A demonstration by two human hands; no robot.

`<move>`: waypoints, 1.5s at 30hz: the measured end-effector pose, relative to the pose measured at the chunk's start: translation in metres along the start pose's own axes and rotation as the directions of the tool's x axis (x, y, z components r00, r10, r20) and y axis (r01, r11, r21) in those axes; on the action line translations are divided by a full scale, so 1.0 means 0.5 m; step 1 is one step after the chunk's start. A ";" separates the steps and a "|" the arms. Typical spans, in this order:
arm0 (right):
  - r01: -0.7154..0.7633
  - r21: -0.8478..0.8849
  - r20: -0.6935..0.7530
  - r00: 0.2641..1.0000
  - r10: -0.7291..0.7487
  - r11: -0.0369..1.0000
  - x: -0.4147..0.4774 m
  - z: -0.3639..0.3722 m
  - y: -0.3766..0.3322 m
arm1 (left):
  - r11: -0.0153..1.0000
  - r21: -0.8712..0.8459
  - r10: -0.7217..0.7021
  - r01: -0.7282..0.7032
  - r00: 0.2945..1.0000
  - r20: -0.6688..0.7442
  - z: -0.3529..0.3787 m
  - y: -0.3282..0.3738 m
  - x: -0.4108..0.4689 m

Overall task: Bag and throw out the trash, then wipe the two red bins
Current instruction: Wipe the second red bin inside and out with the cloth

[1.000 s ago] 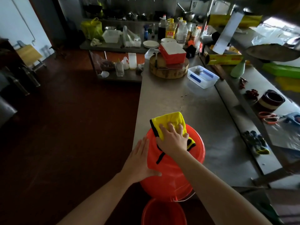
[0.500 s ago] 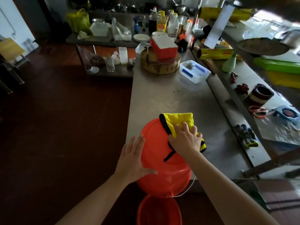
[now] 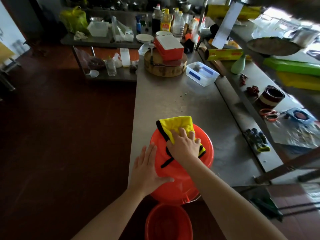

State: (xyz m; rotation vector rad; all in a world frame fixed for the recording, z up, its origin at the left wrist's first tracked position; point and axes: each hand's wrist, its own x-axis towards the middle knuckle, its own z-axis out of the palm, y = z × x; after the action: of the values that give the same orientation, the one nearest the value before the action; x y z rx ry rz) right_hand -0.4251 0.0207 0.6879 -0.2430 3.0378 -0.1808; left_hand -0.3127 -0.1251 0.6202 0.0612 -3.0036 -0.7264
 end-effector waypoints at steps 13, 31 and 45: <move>-0.096 0.085 -0.002 0.995 0.097 0.992 -0.039 -0.001 0.004 | 0.999 -0.016 0.029 -0.030 0.999 -0.032 0.012 0.011 0.010; -0.143 0.039 -0.019 0.989 0.143 0.989 -0.091 -0.002 0.073 | 0.999 -0.037 0.028 -0.029 0.999 -0.022 0.013 0.023 0.013; -0.026 0.041 -0.018 0.999 0.027 0.999 -0.146 0.014 0.067 | 1.000 -0.008 0.026 -0.027 0.998 -0.065 0.024 0.021 0.012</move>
State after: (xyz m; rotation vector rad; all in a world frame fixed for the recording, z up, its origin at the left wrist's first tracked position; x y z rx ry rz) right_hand -0.3579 0.0649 0.6827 -0.1996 3.0500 -0.2442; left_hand -0.3198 -0.1108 0.6147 0.0439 -2.9343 -0.7203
